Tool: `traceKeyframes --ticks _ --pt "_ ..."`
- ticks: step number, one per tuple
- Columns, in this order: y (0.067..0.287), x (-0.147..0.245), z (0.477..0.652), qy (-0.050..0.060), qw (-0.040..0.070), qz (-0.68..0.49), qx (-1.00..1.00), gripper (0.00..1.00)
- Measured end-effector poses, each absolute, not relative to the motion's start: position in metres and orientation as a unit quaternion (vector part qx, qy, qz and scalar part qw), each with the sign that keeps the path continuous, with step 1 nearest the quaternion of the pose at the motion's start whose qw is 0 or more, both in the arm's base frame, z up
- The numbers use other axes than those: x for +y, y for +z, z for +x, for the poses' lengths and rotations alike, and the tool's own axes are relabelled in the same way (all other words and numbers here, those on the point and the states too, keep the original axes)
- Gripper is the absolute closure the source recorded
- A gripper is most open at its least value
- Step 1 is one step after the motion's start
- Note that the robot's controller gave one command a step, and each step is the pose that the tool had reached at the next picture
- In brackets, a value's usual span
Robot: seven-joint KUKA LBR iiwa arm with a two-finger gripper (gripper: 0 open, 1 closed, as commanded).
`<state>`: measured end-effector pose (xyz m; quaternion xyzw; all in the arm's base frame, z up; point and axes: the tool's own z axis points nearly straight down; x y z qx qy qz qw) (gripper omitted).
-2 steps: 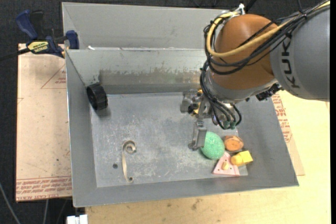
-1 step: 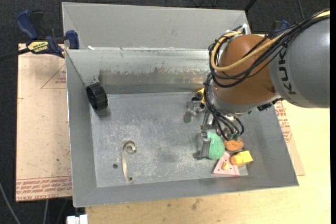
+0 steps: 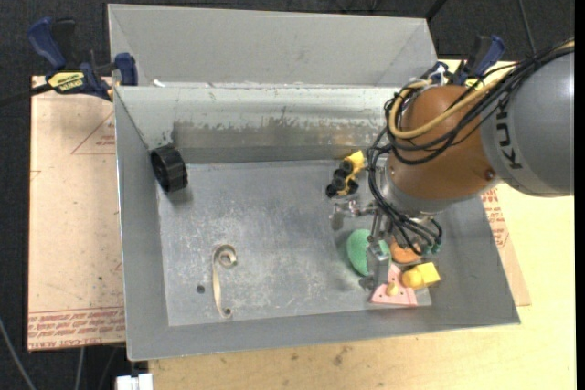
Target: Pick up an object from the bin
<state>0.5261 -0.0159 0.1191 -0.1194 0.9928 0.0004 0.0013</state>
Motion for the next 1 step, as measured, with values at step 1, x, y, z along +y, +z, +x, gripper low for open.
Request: traceKeyframes --ticks 1 --pt "0.1436 -0.0586 0.525 0.002 -0.003 -0.116 0.993 0.0"
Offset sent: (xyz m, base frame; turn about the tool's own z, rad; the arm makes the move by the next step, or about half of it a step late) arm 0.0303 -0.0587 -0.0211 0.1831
